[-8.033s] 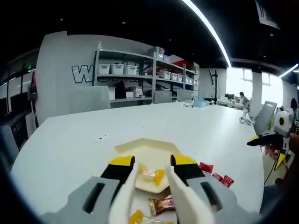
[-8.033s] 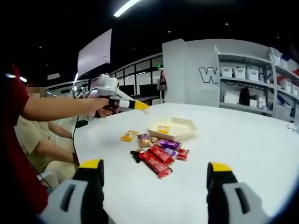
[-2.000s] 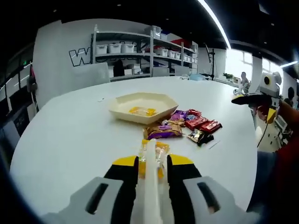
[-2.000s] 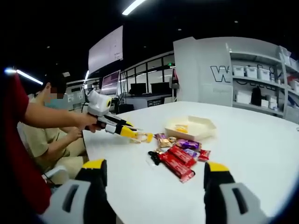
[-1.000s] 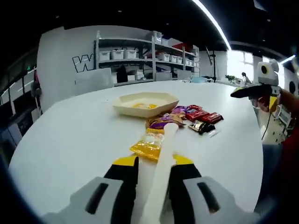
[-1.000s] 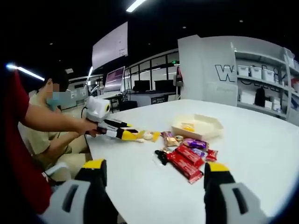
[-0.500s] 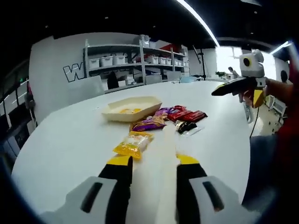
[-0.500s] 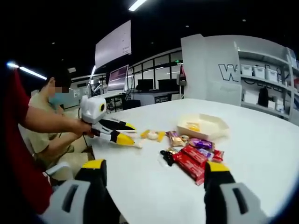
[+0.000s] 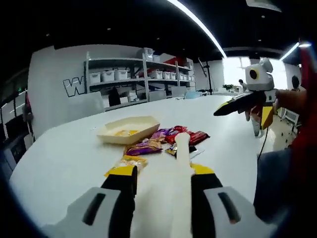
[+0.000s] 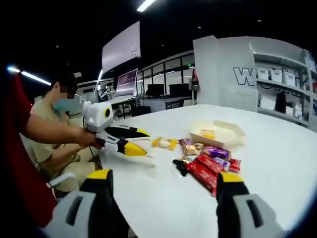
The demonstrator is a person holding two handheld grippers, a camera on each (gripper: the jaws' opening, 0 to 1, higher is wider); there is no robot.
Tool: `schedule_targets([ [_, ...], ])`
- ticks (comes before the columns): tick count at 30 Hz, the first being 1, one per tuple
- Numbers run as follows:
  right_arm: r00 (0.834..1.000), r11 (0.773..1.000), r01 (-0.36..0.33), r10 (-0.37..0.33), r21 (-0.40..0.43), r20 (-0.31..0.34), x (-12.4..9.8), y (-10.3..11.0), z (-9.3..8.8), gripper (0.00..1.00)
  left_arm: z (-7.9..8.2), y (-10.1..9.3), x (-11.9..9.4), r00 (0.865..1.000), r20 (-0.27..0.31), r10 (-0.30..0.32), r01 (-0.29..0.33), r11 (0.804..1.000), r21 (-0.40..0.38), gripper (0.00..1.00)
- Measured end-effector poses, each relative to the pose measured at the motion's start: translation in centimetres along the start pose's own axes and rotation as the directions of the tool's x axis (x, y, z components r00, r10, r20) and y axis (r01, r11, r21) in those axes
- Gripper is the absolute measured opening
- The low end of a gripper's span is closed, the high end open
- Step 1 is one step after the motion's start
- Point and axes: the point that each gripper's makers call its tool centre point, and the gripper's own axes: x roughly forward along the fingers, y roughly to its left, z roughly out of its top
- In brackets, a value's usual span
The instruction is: Place the target food into the container with the food tongs after gripping and lifting it, then release it inside without dropping or visibly crushing the food.
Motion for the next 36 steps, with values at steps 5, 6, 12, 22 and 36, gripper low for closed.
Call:
schedule_targets([
  [5, 0.999, 0.998, -0.054, 0.054, -0.04, -0.007, 2.0, 0.7, -0.2, 0.82, -0.8, -0.7, 0.5, 0.999, -0.033, -0.02, 0.021, 0.999, 0.028, 0.42],
  [6, 0.998, 0.996, -0.062, 0.062, -0.057, -0.013, 2.3, 0.8, -0.3, 0.81, -0.9, -0.8, 0.5, 0.999, -0.037, -0.023, 0.024, 0.999, 0.026, 0.42],
  [12, 0.991, 0.977, -0.129, 0.121, -0.167, -0.055, 4.4, 2.0, -1.5, 0.73, -0.9, -1.1, 0.6, 0.999, -0.036, -0.04, 0.041, 0.999, 0.018, 0.43],
  [22, 0.978, 0.896, -0.207, 0.176, -0.393, -0.115, 7.1, 3.5, -3.0, 0.44, -1.0, -2.0, 0.7, 0.995, -0.048, -0.092, 0.093, 0.995, 0.025, 0.49],
  [36, 0.959, 0.814, -0.283, 0.222, -0.507, -0.178, 7.6, 4.7, -3.8, 0.0, 0.2, -2.0, 0.9, 0.994, 0.005, -0.111, 0.111, 0.994, -0.026, 0.55],
])
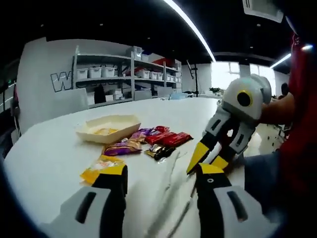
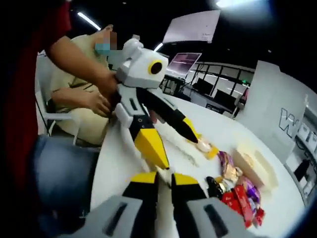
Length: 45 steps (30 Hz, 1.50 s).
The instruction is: Place the target food into the container with the food tongs after gripping and lifting it, then release it inside without dropping or visibly crushing the food.
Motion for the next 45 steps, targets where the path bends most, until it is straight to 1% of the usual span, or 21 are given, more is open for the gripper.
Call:
schedule_targets([
  [2, 1.0, 1.0, 0.008, -0.008, -0.021, 0.003, 0.0, 0.0, 0.4, 0.0, 0.2, 0.2, -0.1, 1.0, 0.002, 0.006, -0.006, 1.0, 0.017, 0.58],
  [5, 1.0, 1.0, -0.002, 0.002, -0.01, 0.01, -0.2, -0.2, 0.4, 0.0, 0.1, -0.1, -0.2, 1.0, -0.01, -0.02, 0.02, 0.999, 0.026, 0.58],
  [8, 0.999, 0.999, -0.031, 0.03, 0.015, 0.019, -0.3, -0.2, 0.4, 0.0, -0.5, 0.0, -0.5, 0.998, -0.05, -0.025, 0.03, 0.995, 0.096, 0.57],
  [12, 0.997, 0.993, -0.078, 0.076, 0.089, 0.032, -0.5, 0.1, 0.4, 0.0, -1.3, 0.6, -0.8, 0.996, -0.083, -0.022, 0.033, 0.991, 0.132, 0.56],
  [16, 0.997, 0.992, -0.076, 0.073, 0.097, 0.033, -0.6, 0.0, 0.3, 0.0, -2.5, 0.9, -0.7, 0.989, -0.144, -0.034, 0.059, 0.983, 0.174, 0.53],
  [17, 0.997, 0.993, -0.07, 0.067, 0.097, 0.033, -0.6, 0.0, 0.2, 0.0, -2.4, 0.6, -0.7, 0.99, -0.134, -0.042, 0.062, 0.987, 0.15, 0.52],
  [21, 0.999, 0.993, -0.044, 0.042, 0.107, 0.022, -0.7, -0.4, 0.0, 0.0, -2.4, 1.1, -0.6, 0.988, -0.139, -0.063, 0.085, 0.983, 0.163, 0.48],
  [25, 0.999, 0.993, -0.047, 0.045, 0.107, 0.026, -0.4, -0.5, 0.5, 0.0, -2.6, 1.6, -0.5, 0.987, -0.143, -0.075, 0.093, 0.988, 0.121, 0.52],
  [28, 0.997, 0.992, -0.071, 0.069, 0.106, 0.023, 0.4, -0.2, 1.0, 0.02, -2.6, 1.4, -0.5, 0.986, -0.145, -0.087, 0.104, 0.988, 0.114, 0.51],
  [30, 0.996, 0.991, -0.09, 0.091, 0.095, 0.002, 1.2, 0.2, 0.9, 0.04, -2.7, 1.3, -0.6, 0.985, -0.145, -0.094, 0.112, 0.987, 0.118, 0.51],
  [33, 0.994, 0.993, -0.094, 0.097, 0.075, -0.04, 1.8, 0.0, 0.1, 0.0, -2.8, 1.0, -1.1, 0.983, -0.146, -0.112, 0.129, 0.985, 0.114, 0.51],
  [34, 0.994, 0.992, -0.098, 0.101, 0.081, -0.036, 1.9, -0.1, 0.2, 0.0, -2.8, 0.9, -1.3, 0.982, -0.146, -0.119, 0.135, 0.985, 0.111, 0.51],
  [35, 0.99, 0.979, -0.131, 0.137, 0.154, -0.032, 1.7, 0.4, 0.2, 0.0, -2.6, 0.9, -1.6, 0.984, -0.128, -0.123, 0.138, 0.984, 0.115, 0.51],
  [36, 0.992, 0.981, -0.121, 0.125, 0.149, -0.017, 1.8, 0.0, 0.4, 0.0, -2.5, 0.9, -1.7, 0.984, -0.121, -0.127, 0.14, 0.984, 0.106, 0.51],
  [37, 0.99, 0.982, -0.134, 0.137, 0.132, -0.013, 1.6, 0.2, 0.2, 0.0, -2.4, 0.8, -1.9, 0.985, -0.11, -0.135, 0.144, 0.986, 0.083, 0.51],
  [38, 0.981, 0.975, -0.193, 0.191, 0.112, 0.031, 1.4, 0.9, 0.7, 0.0, -2.1, 0.7, -2.0, 0.986, -0.085, -0.145, 0.149, 0.988, 0.044, 0.52],
  [39, 0.976, 0.966, -0.215, 0.208, 0.146, 0.06, 1.1, 1.3, 1.1, 0.0, -1.6, 0.6, -2.1, 0.987, -0.05, -0.151, 0.152, 0.988, 0.016, 0.52],
  [40, 0.976, 0.961, -0.209, 0.193, 0.184, 0.102, 0.7, 1.1, 1.6, 0.0, -1.2, 0.7, -2.2, 0.988, -0.025, -0.154, 0.154, 0.988, -0.005, 0.53],
  [42, 0.973, 0.957, -0.211, 0.186, 0.199, 0.139, 0.2, 0.9, 2.1, 0.0, -0.5, 0.9, -2.5, 0.988, 0.015, -0.154, 0.155, 0.987, -0.032, 0.54],
  [44, 0.963, 0.944, -0.227, 0.181, 0.239, 0.202, -0.5, 0.8, 3.0, 0.0, 0.6, 0.6, -2.8, 0.983, 0.066, -0.173, 0.177, 0.982, -0.06, 0.55],
  [45, 0.952, 0.932, -0.252, 0.189, 0.261, 0.242, -1.0, 0.9, 3.6, 0.0, 1.2, 0.4, -2.9, 0.979, 0.091, -0.181, 0.188, 0.98, -0.069, 0.55],
])
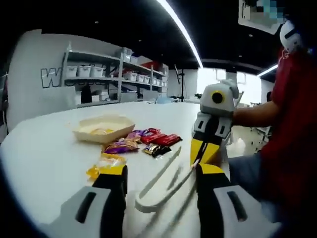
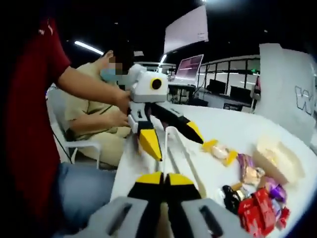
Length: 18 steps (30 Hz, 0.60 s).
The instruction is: Place the target food into the container with the food tongs after gripping and lifting it, then release it inside without dropping or visibly crushing the food.
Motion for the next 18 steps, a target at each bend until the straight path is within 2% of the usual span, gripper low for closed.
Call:
schedule_targets([
  [1, 1.0, 1.0, -0.009, 0.009, 0.007, 0.013, -0.1, 0.1, 0.2, 0.0, 0.5, -0.2, 0.1, 1.0, 0.019, -0.008, 0.008, 1.0, -0.007, 0.55],
  [2, 0.998, 0.999, -0.025, 0.024, 0.026, 0.052, -0.2, 0.4, 0.9, 0.0, 1.0, -0.5, 0.1, 0.999, 0.034, -0.018, 0.019, 1.0, -0.01, 0.55],
  [4, 0.992, 0.996, -0.069, 0.063, 0.057, 0.106, -0.4, 1.0, 2.1, 0.0, 2.7, -1.7, 0.4, 0.993, 0.098, -0.068, 0.071, 0.997, -0.036, 0.55],
  [6, 0.983, 0.992, -0.096, 0.083, 0.078, 0.163, -0.6, 1.4, 3.5, 0.0, 4.3, -3.2, 0.6, 0.981, 0.155, -0.118, 0.132, 0.988, -0.079, 0.55],
  [9, 0.968, 0.985, -0.144, 0.122, 0.091, 0.218, -0.9, 2.2, 5.2, 0.0, 5.3, -5.1, 0.9, 0.964, 0.179, -0.198, 0.224, 0.966, -0.133, 0.55],
  [11, 0.962, 0.982, -0.163, 0.137, 0.095, 0.237, -1.1, 2.5, 6.0, 0.0, 5.6, -5.7, 1.3, 0.963, 0.167, -0.209, 0.229, 0.967, -0.111, 0.55],
  [12, 0.963, 0.982, -0.167, 0.143, 0.09, 0.229, -1.2, 2.6, 6.1, 0.0, 6.5, -6.1, 1.2, 0.954, 0.209, -0.216, 0.245, 0.961, -0.125, 0.55],
  [14, 0.959, 0.979, -0.184, 0.158, 0.091, 0.236, -1.3, 3.0, 6.5, 0.0, 6.9, -6.1, 1.2, 0.953, 0.212, -0.215, 0.242, 0.964, -0.108, 0.54],
  [18, 0.954, 0.976, -0.204, 0.18, 0.076, 0.24, -1.6, 3.7, 7.3, 0.0, 7.6, -6.5, 1.4, 0.943, 0.236, -0.233, 0.268, 0.955, -0.127, 0.54],
])
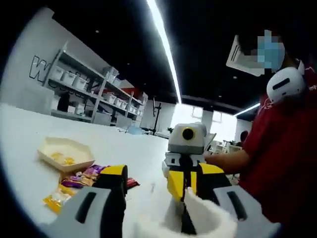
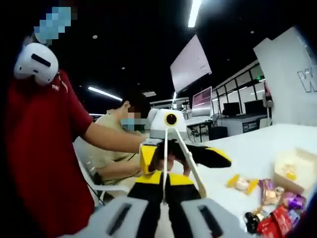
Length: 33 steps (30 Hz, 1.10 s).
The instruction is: Place the target food into the container with the food tongs after gripping and lifting it, then release it inside without dropping or visibly crushing the food.
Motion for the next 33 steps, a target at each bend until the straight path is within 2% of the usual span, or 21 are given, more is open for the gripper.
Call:
schedule_targets([
  [1, 1.0, 1.0, -0.005, 0.005, 0.0, 0.003, 0.0, 0.1, 0.3, 0.0, 0.1, -0.2, 0.1, 1.0, 0.0, -0.006, 0.006, 1.0, -0.003, 0.53],
  [2, 1.0, 1.0, -0.002, 0.002, 0.004, 0.003, 0.0, 0.1, 0.3, 0.0, 0.7, -0.7, 0.2, 0.999, 0.031, -0.021, 0.021, 1.0, -0.011, 0.52],
  [6, 1.0, 1.0, -0.01, 0.01, -0.002, 0.003, -0.2, 0.3, 0.6, 0.0, 1.2, -1.2, 0.4, 0.998, 0.055, -0.038, 0.041, 0.998, -0.049, 0.51],
  [14, 1.0, 1.0, -0.005, 0.005, 0.005, 0.025, -0.1, 0.4, 1.0, 0.0, 1.5, -1.6, 0.5, 0.998, 0.057, -0.039, 0.04, 0.999, -0.02, 0.5],
  [16, 1.0, 1.0, -0.008, 0.007, 0.016, 0.024, -0.2, 0.5, 1.1, 0.0, 1.5, -1.8, 0.6, 0.997, 0.057, -0.048, 0.051, 0.998, -0.048, 0.48],
  [20, 1.0, 1.0, -0.012, 0.011, 0.025, 0.018, -0.2, 0.7, 1.4, 0.0, 1.7, -2.1, 0.6, 0.997, 0.047, -0.058, 0.057, 0.998, 0.015, 0.32],
  [21, 1.0, 1.0, -0.014, 0.014, 0.022, 0.019, -0.3, 0.6, 1.5, 0.0, 1.8, -2.2, 0.7, 0.997, 0.051, -0.064, 0.065, 0.998, -0.002, 0.32],
  [25, 1.0, 0.999, -0.016, 0.016, 0.032, 0.009, -0.5, 0.7, 1.5, 0.0, 1.7, -1.9, 0.7, 0.998, 0.041, -0.053, 0.052, 0.999, 0.014, 0.34],
  [30, 1.0, 1.0, -0.017, 0.017, 0.022, 0.007, -0.5, 0.8, 1.7, 0.0, 1.7, -2.3, 0.7, 0.998, 0.031, -0.058, 0.058, 0.998, 0.016, 0.31],
  [33, 1.0, 0.999, -0.024, 0.024, 0.037, 0.01, -0.5, 0.9, 1.8, 0.0, 1.7, -2.6, 0.7, 0.998, 0.022, -0.066, 0.066, 0.998, -0.009, 0.29],
])
